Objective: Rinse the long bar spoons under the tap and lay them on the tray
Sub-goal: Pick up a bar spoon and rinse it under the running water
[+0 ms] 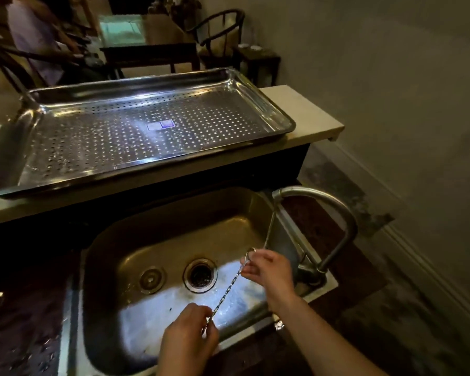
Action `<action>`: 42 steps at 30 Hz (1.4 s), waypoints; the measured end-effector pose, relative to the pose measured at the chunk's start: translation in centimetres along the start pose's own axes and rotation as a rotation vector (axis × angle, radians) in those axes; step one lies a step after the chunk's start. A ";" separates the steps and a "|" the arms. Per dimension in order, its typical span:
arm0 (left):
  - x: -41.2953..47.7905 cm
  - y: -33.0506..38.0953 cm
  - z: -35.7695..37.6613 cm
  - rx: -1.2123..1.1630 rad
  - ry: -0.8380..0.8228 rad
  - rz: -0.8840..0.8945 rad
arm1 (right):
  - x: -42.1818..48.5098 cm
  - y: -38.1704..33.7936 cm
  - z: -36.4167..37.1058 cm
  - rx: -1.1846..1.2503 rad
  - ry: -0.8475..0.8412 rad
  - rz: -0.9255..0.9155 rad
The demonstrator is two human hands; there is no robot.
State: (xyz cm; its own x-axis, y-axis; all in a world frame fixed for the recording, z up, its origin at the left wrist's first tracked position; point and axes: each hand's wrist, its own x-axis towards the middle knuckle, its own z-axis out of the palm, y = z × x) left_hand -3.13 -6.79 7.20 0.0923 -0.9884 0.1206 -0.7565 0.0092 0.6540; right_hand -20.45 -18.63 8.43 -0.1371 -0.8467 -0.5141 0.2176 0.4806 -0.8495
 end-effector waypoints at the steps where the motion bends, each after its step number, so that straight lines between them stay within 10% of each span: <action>1: 0.3 -0.2 -0.1 0.005 -0.023 0.017 | 0.0 0.0 0.1 0.012 0.012 0.003; 42: 3.8 2.8 1.4 -0.015 -0.062 -0.009 | 4.4 -1.8 -1.6 0.414 -0.180 0.147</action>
State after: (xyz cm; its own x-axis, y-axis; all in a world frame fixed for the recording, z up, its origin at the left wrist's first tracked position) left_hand -5.85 -10.71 8.46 0.0589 -0.9959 0.0687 -0.7459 0.0018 0.6660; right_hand -22.97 -22.86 7.49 0.0854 -0.8201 -0.5659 0.5942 0.4978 -0.6317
